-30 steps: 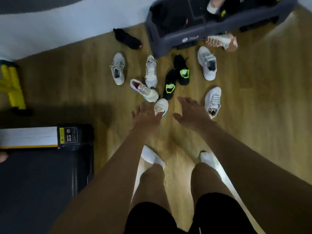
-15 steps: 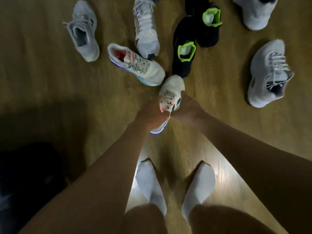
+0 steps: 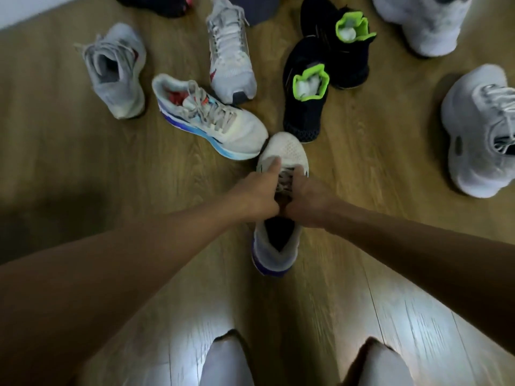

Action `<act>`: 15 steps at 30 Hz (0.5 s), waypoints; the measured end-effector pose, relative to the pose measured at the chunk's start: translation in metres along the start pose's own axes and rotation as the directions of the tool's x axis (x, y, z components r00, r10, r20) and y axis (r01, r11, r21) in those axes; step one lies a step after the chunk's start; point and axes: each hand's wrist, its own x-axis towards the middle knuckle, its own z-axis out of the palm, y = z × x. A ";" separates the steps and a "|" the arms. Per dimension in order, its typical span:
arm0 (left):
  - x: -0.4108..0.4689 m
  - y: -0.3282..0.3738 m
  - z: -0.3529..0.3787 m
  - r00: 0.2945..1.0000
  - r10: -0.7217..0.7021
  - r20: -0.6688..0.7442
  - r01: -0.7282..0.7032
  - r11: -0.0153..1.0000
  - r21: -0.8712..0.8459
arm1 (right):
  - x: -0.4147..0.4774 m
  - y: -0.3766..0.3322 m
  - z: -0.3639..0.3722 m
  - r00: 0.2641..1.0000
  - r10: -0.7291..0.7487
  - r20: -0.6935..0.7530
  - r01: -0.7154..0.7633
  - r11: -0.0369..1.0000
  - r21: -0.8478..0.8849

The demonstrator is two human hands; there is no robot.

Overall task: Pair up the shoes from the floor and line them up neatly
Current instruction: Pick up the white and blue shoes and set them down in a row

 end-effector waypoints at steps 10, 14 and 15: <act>-0.048 0.060 -0.035 0.915 0.264 -0.305 -0.299 0.951 -0.074 | -0.040 0.022 -0.061 0.990 -0.063 -0.130 0.031 0.971 -0.237; -0.046 0.039 -0.064 0.775 0.318 -0.546 -0.433 0.897 -0.093 | -0.037 0.004 -0.075 0.974 -0.135 -0.182 0.095 0.972 -0.214; -0.043 0.032 -0.073 0.755 0.317 -0.574 -0.416 0.908 -0.046 | -0.033 -0.002 -0.076 0.967 -0.156 -0.204 0.109 0.968 -0.225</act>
